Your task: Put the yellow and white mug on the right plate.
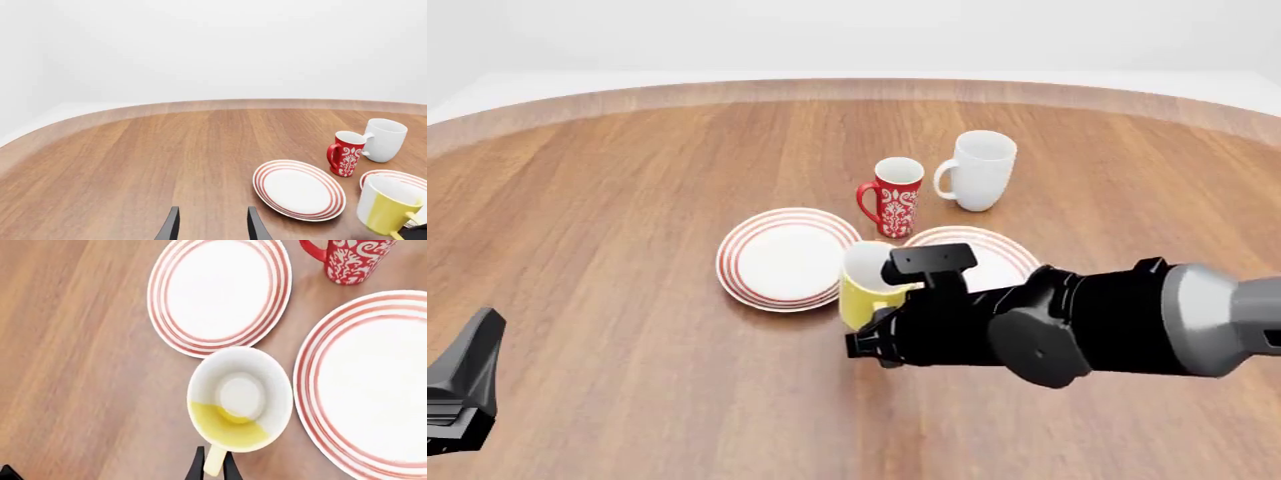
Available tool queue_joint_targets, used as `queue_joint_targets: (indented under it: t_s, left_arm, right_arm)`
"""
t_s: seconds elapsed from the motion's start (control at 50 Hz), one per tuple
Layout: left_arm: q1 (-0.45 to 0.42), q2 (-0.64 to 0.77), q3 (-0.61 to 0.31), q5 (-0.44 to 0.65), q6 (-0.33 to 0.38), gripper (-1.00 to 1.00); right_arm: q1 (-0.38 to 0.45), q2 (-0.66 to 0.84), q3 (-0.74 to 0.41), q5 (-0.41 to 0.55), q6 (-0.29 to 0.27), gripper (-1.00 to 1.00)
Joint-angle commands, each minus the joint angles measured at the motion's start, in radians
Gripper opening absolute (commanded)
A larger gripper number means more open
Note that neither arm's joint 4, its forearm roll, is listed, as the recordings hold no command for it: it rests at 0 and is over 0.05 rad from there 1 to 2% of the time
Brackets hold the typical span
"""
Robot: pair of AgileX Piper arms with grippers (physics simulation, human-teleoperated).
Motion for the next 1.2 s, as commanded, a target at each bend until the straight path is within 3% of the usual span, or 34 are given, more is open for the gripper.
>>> queue_joint_targets:
  t_s: [0.02,0.2,0.4,0.68,0.98,1.2]
  left_arm:
    - [0.0,0.0,0.0,0.0,0.0,1.0]
    - [0.0,0.0,0.0,0.0,0.0,1.0]
    - [0.0,0.0,0.0,0.0,0.0,1.0]
    - [0.0,0.0,0.0,0.0,0.0,1.0]
    - [0.0,0.0,0.0,0.0,0.0,1.0]
    - [0.0,0.0,0.0,0.0,0.0,1.0]
  right_arm:
    - [-0.025,-0.051,-0.047,0.063,-0.042,-1.0]
    - [-0.076,-0.063,-0.062,0.076,-0.075,-1.0]
    - [-0.186,-0.059,-0.055,0.08,-0.128,-1.0]
    - [-0.314,-0.095,-0.036,0.085,-0.228,-1.0]
    - [-0.373,-0.083,-0.01,0.043,-0.312,-1.0]
    - [-0.383,-0.047,-0.002,0.005,-0.322,-1.0]
